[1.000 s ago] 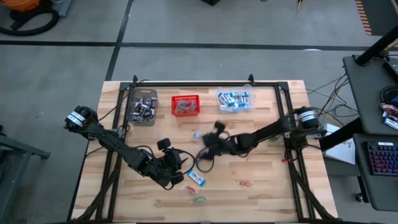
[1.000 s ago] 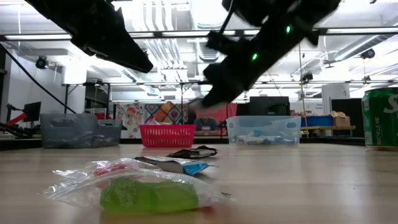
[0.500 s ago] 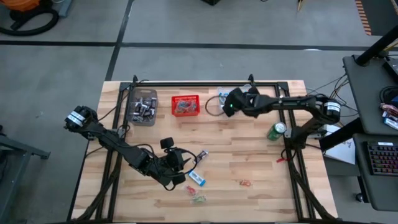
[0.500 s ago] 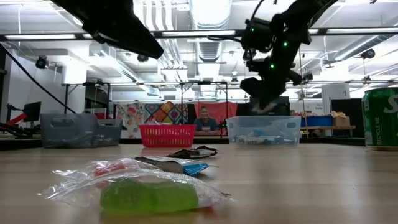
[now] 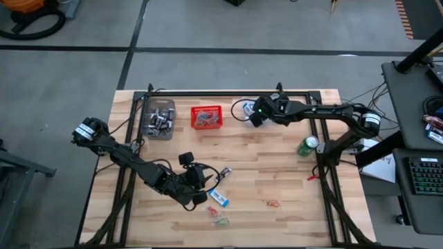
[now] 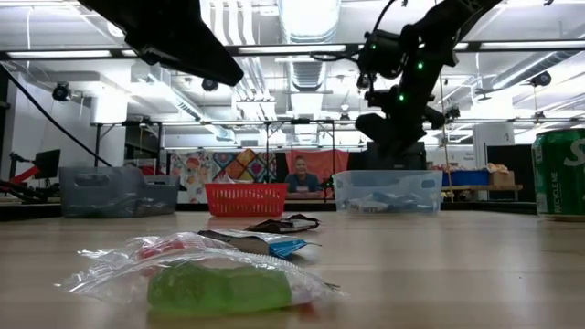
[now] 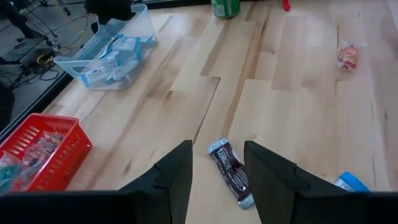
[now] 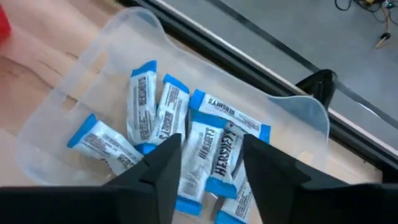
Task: Sort candy
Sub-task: Put the brown chocolate into the black bin
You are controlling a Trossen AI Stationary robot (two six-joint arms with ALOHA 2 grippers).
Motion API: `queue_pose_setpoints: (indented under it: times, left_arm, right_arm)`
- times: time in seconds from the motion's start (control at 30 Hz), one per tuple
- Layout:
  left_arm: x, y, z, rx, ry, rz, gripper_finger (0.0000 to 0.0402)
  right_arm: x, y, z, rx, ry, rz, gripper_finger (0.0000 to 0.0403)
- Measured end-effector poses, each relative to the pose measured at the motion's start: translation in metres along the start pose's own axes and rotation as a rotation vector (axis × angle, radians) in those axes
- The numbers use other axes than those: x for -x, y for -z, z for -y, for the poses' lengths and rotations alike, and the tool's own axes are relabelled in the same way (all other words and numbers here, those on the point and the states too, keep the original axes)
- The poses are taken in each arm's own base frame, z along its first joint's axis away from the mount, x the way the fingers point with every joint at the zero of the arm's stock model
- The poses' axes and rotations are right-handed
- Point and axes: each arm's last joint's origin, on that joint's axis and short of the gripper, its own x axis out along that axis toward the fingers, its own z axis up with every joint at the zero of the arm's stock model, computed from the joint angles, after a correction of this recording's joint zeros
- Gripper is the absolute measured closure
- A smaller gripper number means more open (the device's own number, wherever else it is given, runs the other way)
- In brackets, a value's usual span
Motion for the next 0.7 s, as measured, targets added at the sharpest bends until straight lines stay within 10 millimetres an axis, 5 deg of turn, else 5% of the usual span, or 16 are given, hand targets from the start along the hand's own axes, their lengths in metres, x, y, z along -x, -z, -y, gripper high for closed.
queue_pose_setpoints:
  times: [0.3,0.43,0.7]
  left_arm:
    - [-0.002,-0.003,-0.002,0.125,-0.024,0.024,0.0273]
    - [-0.002,-0.003,-0.001,0.185,0.011,0.011,0.0257]
    - [-0.019,0.011,0.014,0.174,0.021,-0.011,0.0205]
  right_arm:
    - [0.059,0.011,-0.029,0.032,-0.344,0.034,0.0221]
    - [0.097,0.032,-0.053,0.049,-0.585,-0.028,0.0221]
    - [0.150,0.083,-0.090,0.103,-0.736,-0.075,0.0220]
